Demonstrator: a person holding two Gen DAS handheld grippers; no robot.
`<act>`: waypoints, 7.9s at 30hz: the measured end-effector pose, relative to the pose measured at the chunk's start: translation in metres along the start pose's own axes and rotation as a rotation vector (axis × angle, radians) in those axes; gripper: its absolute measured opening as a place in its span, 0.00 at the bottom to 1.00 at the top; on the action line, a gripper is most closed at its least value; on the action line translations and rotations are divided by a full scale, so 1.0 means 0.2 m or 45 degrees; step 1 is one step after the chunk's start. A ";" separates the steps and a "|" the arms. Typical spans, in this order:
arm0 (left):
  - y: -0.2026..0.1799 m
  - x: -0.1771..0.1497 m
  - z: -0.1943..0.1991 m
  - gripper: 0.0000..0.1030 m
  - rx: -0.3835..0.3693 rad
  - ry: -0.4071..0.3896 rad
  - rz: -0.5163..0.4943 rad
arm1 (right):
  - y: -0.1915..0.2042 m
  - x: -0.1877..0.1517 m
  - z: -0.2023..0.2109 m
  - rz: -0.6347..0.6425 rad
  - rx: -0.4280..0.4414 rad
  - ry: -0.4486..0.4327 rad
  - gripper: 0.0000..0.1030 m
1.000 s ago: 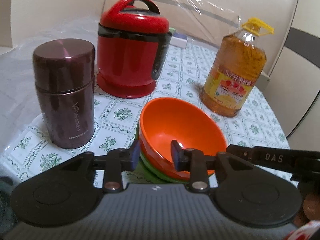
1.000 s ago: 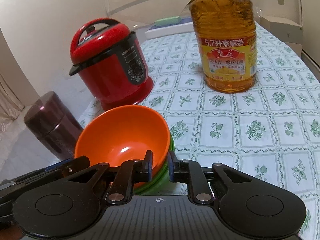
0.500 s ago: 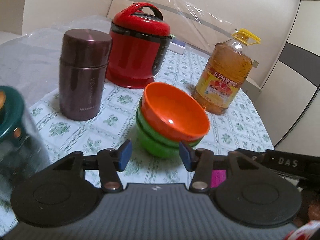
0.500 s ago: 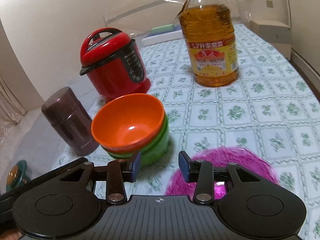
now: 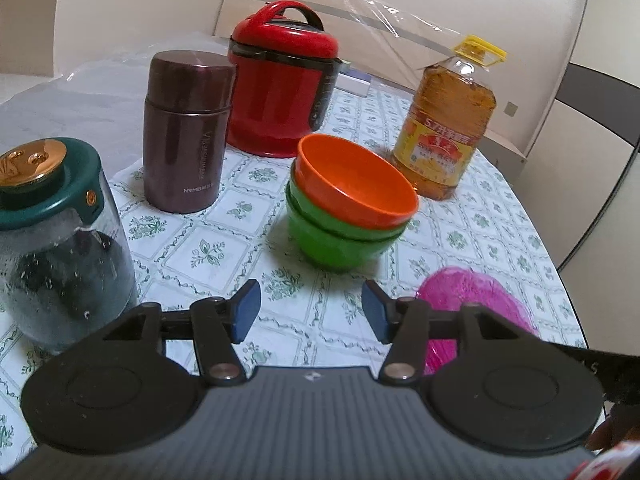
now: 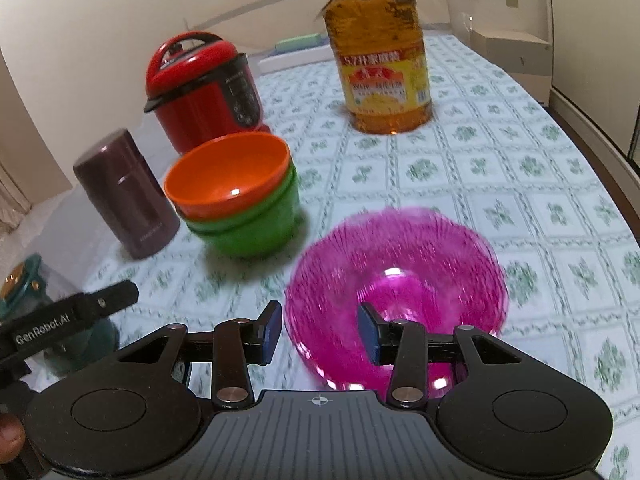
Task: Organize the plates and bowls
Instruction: 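Move both grippers to the rim of the stacked bowls, then close both grippers on the rim of the stacked bowls, then lift the bowl stack and carry it over the pink plate stack, then lower the bowl stack onto the pink plates and open both grippers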
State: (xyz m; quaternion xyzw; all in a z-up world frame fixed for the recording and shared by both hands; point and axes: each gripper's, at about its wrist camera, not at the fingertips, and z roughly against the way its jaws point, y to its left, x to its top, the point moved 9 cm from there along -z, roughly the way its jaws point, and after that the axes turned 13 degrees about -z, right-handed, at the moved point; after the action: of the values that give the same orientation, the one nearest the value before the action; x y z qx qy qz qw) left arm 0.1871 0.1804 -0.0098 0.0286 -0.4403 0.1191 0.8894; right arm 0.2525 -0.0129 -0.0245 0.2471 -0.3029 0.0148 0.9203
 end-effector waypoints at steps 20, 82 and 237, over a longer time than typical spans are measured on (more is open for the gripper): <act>0.03 0.06 -0.04 0.63 -0.054 0.013 0.145 | -0.04 0.01 0.04 -0.024 0.027 0.018 0.41; 0.22 0.26 -0.82 0.32 -0.157 0.257 0.307 | 0.20 0.47 -0.94 -0.007 0.077 0.331 0.24; -0.60 0.10 -0.48 0.41 -0.373 0.273 0.094 | -0.51 0.28 -0.17 -0.159 -0.011 0.218 0.36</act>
State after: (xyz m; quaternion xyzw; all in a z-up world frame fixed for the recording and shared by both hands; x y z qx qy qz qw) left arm 0.3016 0.0820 -0.0455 -0.1304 -0.3565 0.0886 0.9209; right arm 0.3343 -0.0943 -0.0616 0.2595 -0.2073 -0.0229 0.9430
